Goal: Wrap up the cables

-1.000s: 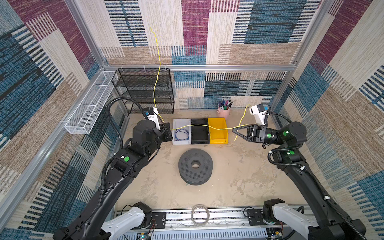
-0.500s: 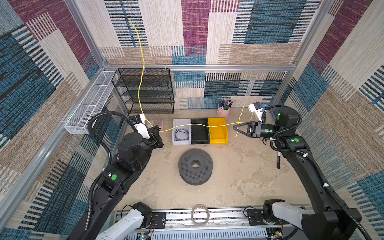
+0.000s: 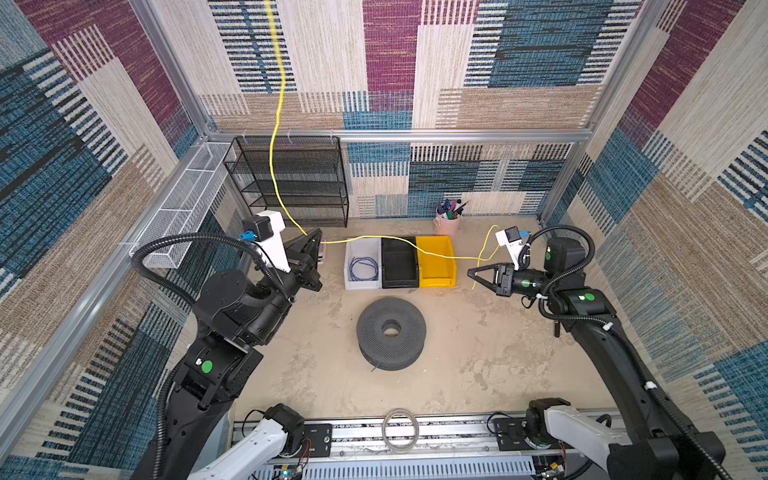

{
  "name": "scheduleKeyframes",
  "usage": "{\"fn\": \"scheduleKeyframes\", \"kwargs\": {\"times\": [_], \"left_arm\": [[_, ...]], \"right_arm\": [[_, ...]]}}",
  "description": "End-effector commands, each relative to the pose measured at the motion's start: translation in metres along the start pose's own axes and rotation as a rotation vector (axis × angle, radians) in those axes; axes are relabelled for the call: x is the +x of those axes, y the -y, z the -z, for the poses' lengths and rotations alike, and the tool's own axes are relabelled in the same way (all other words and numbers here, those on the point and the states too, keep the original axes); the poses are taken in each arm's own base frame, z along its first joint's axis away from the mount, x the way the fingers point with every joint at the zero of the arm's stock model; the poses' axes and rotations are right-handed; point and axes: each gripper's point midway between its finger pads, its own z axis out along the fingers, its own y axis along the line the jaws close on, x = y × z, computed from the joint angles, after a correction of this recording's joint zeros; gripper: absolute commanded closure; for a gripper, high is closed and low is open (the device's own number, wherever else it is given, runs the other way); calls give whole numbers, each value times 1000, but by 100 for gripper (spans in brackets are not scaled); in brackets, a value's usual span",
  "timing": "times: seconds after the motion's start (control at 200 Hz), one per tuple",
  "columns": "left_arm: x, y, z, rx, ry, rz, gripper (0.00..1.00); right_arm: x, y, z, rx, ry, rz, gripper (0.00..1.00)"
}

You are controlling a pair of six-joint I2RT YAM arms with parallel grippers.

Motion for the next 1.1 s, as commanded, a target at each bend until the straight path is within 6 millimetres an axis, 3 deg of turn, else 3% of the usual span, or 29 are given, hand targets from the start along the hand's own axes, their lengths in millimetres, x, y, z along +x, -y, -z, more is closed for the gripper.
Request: {"fn": "scheduleKeyframes", "kwargs": {"times": [0.0, 0.12, 0.3, 0.371, 0.481, 0.561, 0.636, 0.741, 0.901, 0.932, 1.022, 1.092], "left_arm": [[-1, 15, -4, 79, -16, 78, 100], [17, 15, -11, 83, -85, 86, 100], [13, 12, -8, 58, -95, 114, 100], [14, 11, -9, 50, -115, 97, 100], [32, 2, -15, 8, -158, 57, 100], [45, -8, -18, -36, -178, 43, 100], [47, -6, -20, -23, -183, 57, 100], [41, -5, -19, -33, -183, 93, 100], [21, -3, -16, -61, -181, 211, 100], [19, -2, -16, -62, -186, 240, 100], [15, 9, -22, -15, -201, 294, 100], [15, 12, -25, -5, -217, 276, 100]], "right_arm": [[-14, 3, 6, 59, 92, 104, 100], [-10, -10, 7, -7, 83, 128, 100], [-8, 11, 12, 132, 107, 146, 100], [-4, -4, 10, 37, 100, 156, 100], [1, -36, 7, -200, 42, 104, 100], [-2, -47, 9, -243, 20, 90, 100], [-15, -38, 13, -109, 69, 118, 100], [-26, -9, 19, 112, 120, 146, 100], [-27, 9, 27, 223, 211, 197, 100], [-26, 11, 28, 228, 220, 206, 93], [-20, 5, 22, 165, 203, 217, 54], [-16, -4, 20, 117, 163, 241, 47]]}}
